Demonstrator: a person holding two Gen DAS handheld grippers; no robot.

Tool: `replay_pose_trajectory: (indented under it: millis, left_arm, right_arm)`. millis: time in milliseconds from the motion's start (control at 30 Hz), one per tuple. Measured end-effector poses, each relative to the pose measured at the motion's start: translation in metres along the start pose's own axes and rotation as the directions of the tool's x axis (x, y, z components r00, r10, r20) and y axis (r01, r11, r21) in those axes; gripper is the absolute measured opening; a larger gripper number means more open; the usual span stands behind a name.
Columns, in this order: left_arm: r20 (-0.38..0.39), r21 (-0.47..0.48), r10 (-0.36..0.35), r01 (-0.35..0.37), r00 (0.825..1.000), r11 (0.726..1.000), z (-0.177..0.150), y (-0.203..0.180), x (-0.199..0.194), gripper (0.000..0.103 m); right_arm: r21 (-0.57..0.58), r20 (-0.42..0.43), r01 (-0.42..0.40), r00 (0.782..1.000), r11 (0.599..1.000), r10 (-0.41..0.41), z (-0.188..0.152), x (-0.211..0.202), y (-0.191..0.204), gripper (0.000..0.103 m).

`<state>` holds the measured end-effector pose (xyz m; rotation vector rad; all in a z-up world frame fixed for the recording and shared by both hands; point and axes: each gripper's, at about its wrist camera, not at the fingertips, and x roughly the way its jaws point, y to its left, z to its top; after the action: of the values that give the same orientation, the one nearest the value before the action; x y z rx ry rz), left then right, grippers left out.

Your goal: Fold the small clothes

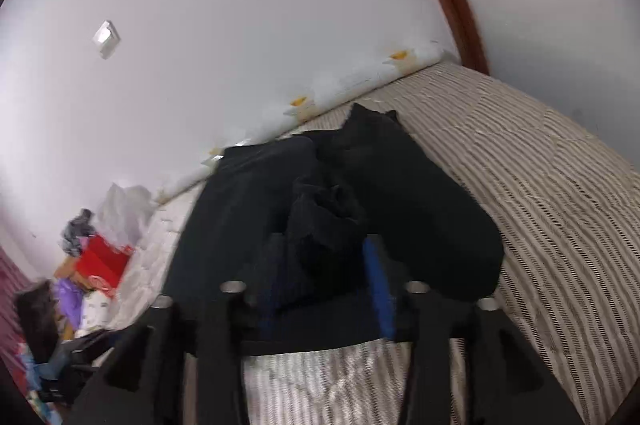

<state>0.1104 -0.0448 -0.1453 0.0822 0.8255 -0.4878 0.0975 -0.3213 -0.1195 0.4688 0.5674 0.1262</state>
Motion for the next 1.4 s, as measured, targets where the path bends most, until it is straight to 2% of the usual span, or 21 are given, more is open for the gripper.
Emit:
replay_pose_trajectory:
  millis: [133, 367, 400, 433, 500, 533, 567, 633, 700, 733, 833, 900, 1033, 1067, 1133, 1167, 1233, 1267, 1333, 1367, 1400]
  left_arm:
    - [-0.03, -0.006, -0.017, 0.017, 0.999, 1.0, 0.007, -0.003, 0.019, 0.07]
    - [-0.051, 0.038, 0.016, -0.014, 0.999, 0.999, 0.012, -0.024, 0.046, 0.07]
    - [-0.049, 0.044, 0.025, -0.023, 0.998, 0.999, 0.013, -0.025, 0.049, 0.07]
    - [-0.047, 0.048, 0.036, -0.034, 0.998, 0.998, 0.014, -0.025, 0.051, 0.07]
    - [-0.055, 0.045, 0.05, -0.048, 0.997, 0.998, 0.015, -0.025, 0.056, 0.07]
    - [-0.066, 0.034, 0.049, -0.046, 0.997, 0.998, 0.016, -0.023, 0.06, 0.07]
    - [-0.072, 0.028, 0.047, -0.046, 0.996, 0.999, 0.016, -0.022, 0.061, 0.07]
    - [-0.078, 0.026, 0.045, -0.043, 0.996, 0.999, 0.017, -0.021, 0.063, 0.07]
    - [-0.084, 0.045, 0.065, -0.061, 0.994, 0.997, 0.017, -0.022, 0.065, 0.072]
    - [-0.081, 0.055, 0.068, -0.063, 0.994, 0.997, 0.017, -0.023, 0.065, 0.072]
    - [-0.072, 0.057, 0.05, -0.046, 0.996, 0.997, 0.02, -0.027, 0.064, 0.072]
    - [-0.064, 0.066, 0.044, -0.039, 0.997, 0.997, 0.021, -0.032, 0.063, 0.07]
    - [-0.02, 0.101, 0.048, -0.046, 0.999, 0.994, 0.025, -0.046, 0.056, 0.069]
    - [-0.011, 0.106, 0.05, -0.049, 0.999, 0.993, 0.026, -0.049, 0.055, 0.069]
    - [0.013, 0.118, 0.047, -0.048, 0.999, 0.992, 0.027, -0.053, 0.052, 0.069]
    - [0.019, 0.12, 0.043, -0.045, 0.999, 0.992, 0.028, -0.055, 0.052, 0.067]
    - [0.018, 0.117, 0.041, -0.043, 0.999, 0.992, 0.031, -0.06, 0.056, 0.057]
    - [0.016, 0.111, 0.054, -0.056, 0.998, 0.992, 0.032, -0.062, 0.058, 0.053]
    - [0.024, 0.092, 0.121, -0.123, 0.992, 0.988, 0.034, -0.063, 0.062, 0.034]
    - [0.027, 0.082, 0.148, -0.15, 0.989, 0.985, 0.035, -0.062, 0.063, 0.032]
    - [0.029, 0.07, 0.135, -0.137, 0.99, 0.988, 0.034, -0.056, 0.06, 0.028]
  right_arm:
    - [-0.023, 0.002, -0.038, 0.999, 0.999, 0.038, 0.006, 0.005, 0.01, 0.063]
    - [0.061, -0.097, 0.011, 0.995, 0.998, -0.005, 0.014, 0.063, 0.006, 0.062]
    - [0.079, -0.097, 0.005, 0.995, 0.997, 0.003, 0.017, 0.071, 0.005, 0.057]
    - [0.083, -0.097, 0.011, 0.995, 0.997, -0.003, 0.019, 0.077, 0.005, 0.042]
    - [0.06, -0.099, 0.039, 0.994, 0.997, -0.033, 0.024, 0.085, 0.008, 0.023]
    - [0.043, -0.089, 0.022, 0.996, 0.999, -0.018, 0.027, 0.083, 0.009, 0.019]
    - [0.028, -0.067, 0.001, 0.998, 1.0, 0.001, 0.03, 0.076, 0.01, 0.018]
    - [0.003, 0.066, -0.026, 0.997, 1.0, 0.026, 0.038, 0.042, 0.005, 0.017]
    - [-0.004, 0.194, 0.028, 0.981, 1.0, -0.027, 0.041, 0.01, -0.004, 0.017]
    - [-0.006, 0.222, 0.059, 0.973, 0.998, -0.056, 0.041, 0.001, -0.01, 0.017]
    - [0.02, 0.156, 0.151, 0.976, 0.988, -0.153, 0.04, 0.003, -0.039, 0.017]
    - [0.057, 0.064, 0.174, 0.982, 0.983, -0.178, 0.032, 0.018, -0.06, 0.018]
    - [0.071, 0.019, 0.185, 0.982, 0.98, -0.187, 0.023, 0.016, -0.066, 0.026]
    - [0.07, 0.018, 0.199, 0.98, 0.978, -0.2, 0.021, 0.011, -0.065, 0.031]
    - [0.056, 0.024, 0.231, 0.972, 0.971, -0.232, 0.016, 0.001, -0.059, 0.05]
    - [0.044, 0.026, 0.242, 0.97, 0.969, -0.243, 0.014, -0.001, -0.058, 0.053]
    - [0.035, -0.001, 0.279, 0.96, 0.96, -0.279, 0.01, 0.004, -0.059, 0.059]
    - [0.043, -0.023, 0.284, 0.959, 0.958, -0.284, 0.009, 0.01, -0.06, 0.059]
    - [0.081, -0.053, 0.282, 0.959, 0.956, -0.278, 0.006, 0.02, -0.065, 0.059]
    - [0.104, -0.06, 0.282, 0.959, 0.954, -0.277, 0.007, 0.024, -0.067, 0.059]
    - [0.113, -0.06, 0.279, 0.96, 0.953, -0.274, 0.008, 0.027, -0.067, 0.054]
